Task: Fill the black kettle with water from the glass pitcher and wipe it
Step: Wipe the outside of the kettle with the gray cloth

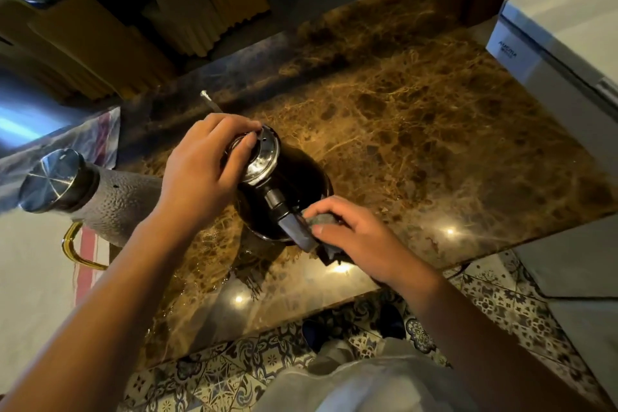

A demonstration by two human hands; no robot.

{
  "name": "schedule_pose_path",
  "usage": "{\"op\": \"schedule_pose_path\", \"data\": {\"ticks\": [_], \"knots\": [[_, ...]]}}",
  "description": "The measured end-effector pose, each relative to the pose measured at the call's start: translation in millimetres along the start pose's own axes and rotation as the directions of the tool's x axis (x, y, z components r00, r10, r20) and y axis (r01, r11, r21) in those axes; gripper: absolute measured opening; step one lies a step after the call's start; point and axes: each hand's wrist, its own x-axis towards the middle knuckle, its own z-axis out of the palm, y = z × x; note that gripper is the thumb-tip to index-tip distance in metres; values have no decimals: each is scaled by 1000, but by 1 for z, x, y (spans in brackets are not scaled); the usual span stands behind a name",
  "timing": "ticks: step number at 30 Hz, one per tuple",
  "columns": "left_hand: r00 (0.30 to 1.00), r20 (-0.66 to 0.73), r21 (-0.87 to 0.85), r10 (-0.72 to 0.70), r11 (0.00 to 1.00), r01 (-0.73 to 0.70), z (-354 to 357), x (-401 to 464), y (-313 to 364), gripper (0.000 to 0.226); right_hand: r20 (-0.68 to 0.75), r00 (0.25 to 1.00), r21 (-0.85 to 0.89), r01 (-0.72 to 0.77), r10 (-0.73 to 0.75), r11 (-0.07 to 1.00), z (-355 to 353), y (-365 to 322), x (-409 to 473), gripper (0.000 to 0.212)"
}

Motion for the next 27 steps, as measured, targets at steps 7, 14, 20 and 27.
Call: {"op": "schedule_pose_path", "data": {"ticks": [7, 14, 20, 27], "knots": [[999, -33, -50, 31, 998, -33, 5, -7, 3, 30, 18, 993, -157, 117, -116, 981, 7, -4, 6, 24], [997, -68, -137, 24, 990, -33, 8, -7, 3, 27, 124, 980, -523, 198, -155, 829, -12, -10, 13, 24], [998, -59, -234, 16, 972, -30, 8, -6, 1, 22, -453, 888, -23, 78, -80, 997, -32, -18, 16, 27], [999, -29, -311, 40, 949, -47, 8, -3, -1, 23, -488, 868, 56, 139, -94, 989, -30, -28, 94, 23]]}}
